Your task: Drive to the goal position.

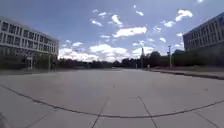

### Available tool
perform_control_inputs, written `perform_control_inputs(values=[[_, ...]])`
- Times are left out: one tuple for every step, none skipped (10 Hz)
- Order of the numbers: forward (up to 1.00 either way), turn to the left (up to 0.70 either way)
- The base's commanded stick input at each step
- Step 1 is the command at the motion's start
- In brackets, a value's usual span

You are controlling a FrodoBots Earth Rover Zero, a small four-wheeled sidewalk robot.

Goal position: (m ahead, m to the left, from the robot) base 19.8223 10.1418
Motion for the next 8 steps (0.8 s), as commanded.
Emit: perform_control_inputs(values=[[0.7,0.04],[0.7,0.05],[0.7,0.05],[0.7,0.05],[0.7,0.05],[0.7,0.05],[0.7,0.04],[0.7,0.04]])
